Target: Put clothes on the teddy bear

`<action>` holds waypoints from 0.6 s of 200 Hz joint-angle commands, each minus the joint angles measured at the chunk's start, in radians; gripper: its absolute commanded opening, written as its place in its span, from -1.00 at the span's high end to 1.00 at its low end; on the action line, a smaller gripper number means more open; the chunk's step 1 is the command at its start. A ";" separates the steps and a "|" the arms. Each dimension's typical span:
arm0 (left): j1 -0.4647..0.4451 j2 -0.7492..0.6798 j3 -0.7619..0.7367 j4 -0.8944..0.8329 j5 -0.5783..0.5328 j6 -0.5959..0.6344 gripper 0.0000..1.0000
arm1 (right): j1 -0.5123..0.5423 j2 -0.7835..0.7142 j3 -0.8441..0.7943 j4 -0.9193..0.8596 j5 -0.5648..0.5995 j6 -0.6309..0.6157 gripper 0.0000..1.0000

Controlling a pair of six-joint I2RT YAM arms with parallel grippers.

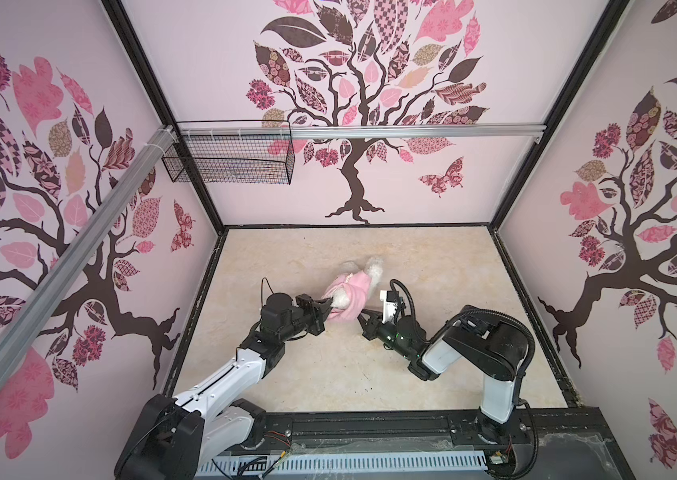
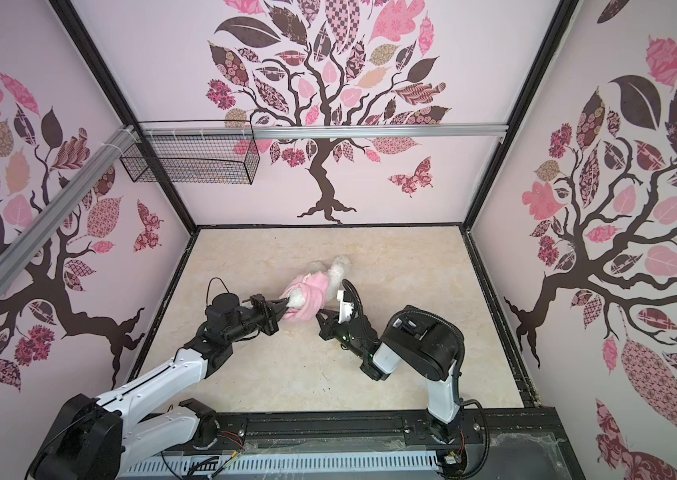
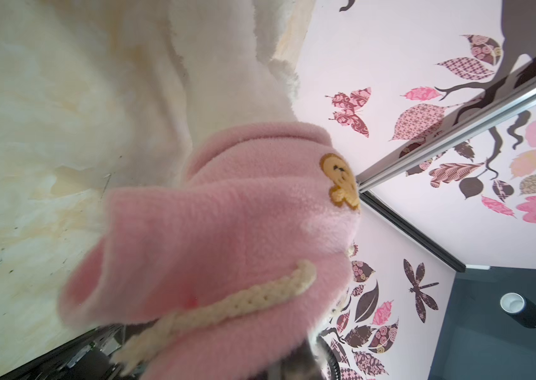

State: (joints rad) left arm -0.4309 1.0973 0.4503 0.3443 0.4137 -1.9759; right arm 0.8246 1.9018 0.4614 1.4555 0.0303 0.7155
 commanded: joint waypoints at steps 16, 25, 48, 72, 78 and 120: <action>0.029 -0.017 0.086 0.053 0.046 0.053 1.00 | -0.083 0.003 -0.056 -0.132 0.172 -0.004 1.00; 0.037 -0.019 0.094 0.039 0.060 0.064 1.00 | -0.093 0.003 -0.058 -0.165 0.184 -0.004 1.00; 0.056 -0.027 0.132 -0.019 0.094 0.124 1.00 | -0.127 0.013 -0.053 -0.237 0.187 -0.008 1.00; 0.066 -0.030 0.164 -0.074 0.127 0.180 1.00 | -0.157 0.015 -0.062 -0.276 0.187 -0.008 1.00; 0.069 -0.029 0.170 -0.086 0.134 0.193 1.00 | -0.164 0.015 -0.062 -0.288 0.185 -0.007 1.00; 0.104 -0.033 0.196 -0.116 0.188 0.241 1.00 | -0.251 0.014 -0.078 -0.359 0.183 0.058 1.00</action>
State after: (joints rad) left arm -0.3790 1.1023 0.5484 0.1677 0.5644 -1.8038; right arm 0.6807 1.8984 0.4259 1.2922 0.0696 0.7166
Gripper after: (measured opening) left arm 0.051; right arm 0.046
